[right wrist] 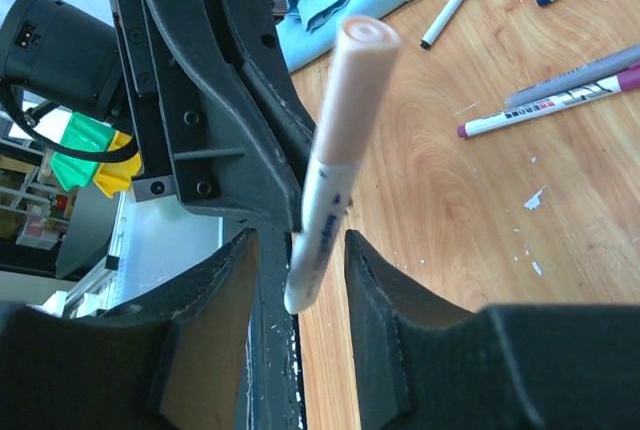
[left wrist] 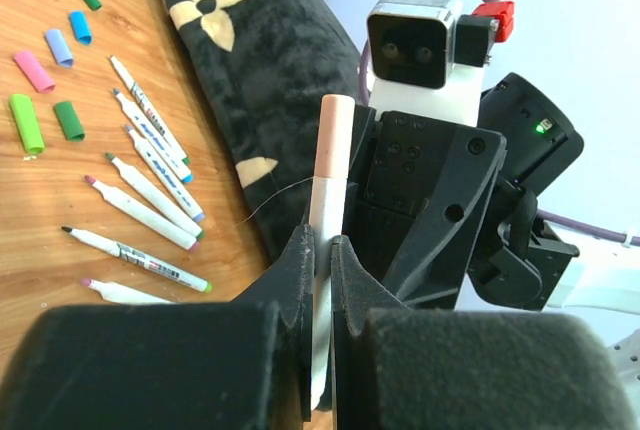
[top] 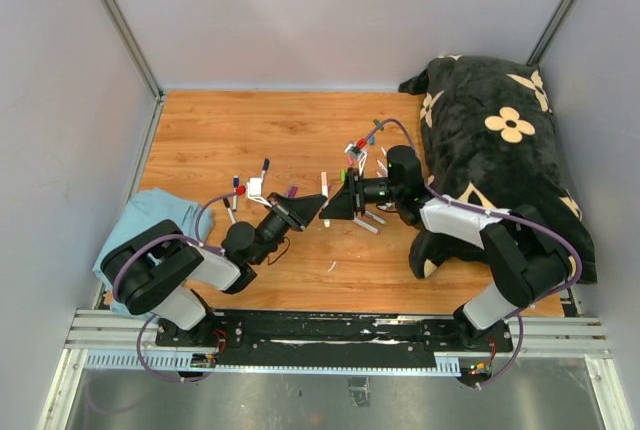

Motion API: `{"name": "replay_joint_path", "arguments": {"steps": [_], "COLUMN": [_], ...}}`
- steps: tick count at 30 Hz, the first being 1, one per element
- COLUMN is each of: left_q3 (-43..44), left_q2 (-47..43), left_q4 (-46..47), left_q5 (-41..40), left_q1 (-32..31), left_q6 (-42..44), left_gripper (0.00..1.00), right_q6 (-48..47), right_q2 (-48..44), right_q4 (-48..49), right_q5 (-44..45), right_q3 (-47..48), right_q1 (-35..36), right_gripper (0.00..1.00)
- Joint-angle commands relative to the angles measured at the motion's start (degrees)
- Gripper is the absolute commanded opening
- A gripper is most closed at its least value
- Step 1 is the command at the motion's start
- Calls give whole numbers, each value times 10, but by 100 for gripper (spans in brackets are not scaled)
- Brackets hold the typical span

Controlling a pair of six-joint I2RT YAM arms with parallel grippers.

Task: Open the pen caps
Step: Open the pen cap from the pen.

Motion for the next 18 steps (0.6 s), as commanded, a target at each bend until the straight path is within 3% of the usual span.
{"name": "replay_joint_path", "arguments": {"steps": [1,3,6,8,13,18], "left_q3": [12,10,6,4,-9,-22], "left_q2": [15,15,5,-6,-70,-176], "left_q4": [92,97,94,85,25,-87], "left_q5": [-16,-16,-14,-11,-11,0], "left_q1": [-9,-9,-9,-8,-9,-7], "left_q6": [9,9,13,18,49,101], "left_gripper": [0,0,0,7,41,72], "right_q6": [-30,-39,-53,-63,-85,-244], "right_q2": [-4,-4,-3,-2,1,16], "right_q4": [-42,-60,-99,-122,-149,-311], "right_q5": [13,14,6,-3,-49,-128], "right_q3": [26,31,45,56,74,141], "right_q1": [21,21,20,17,0,-19], "right_gripper": [35,19,2,1,1,1]}}
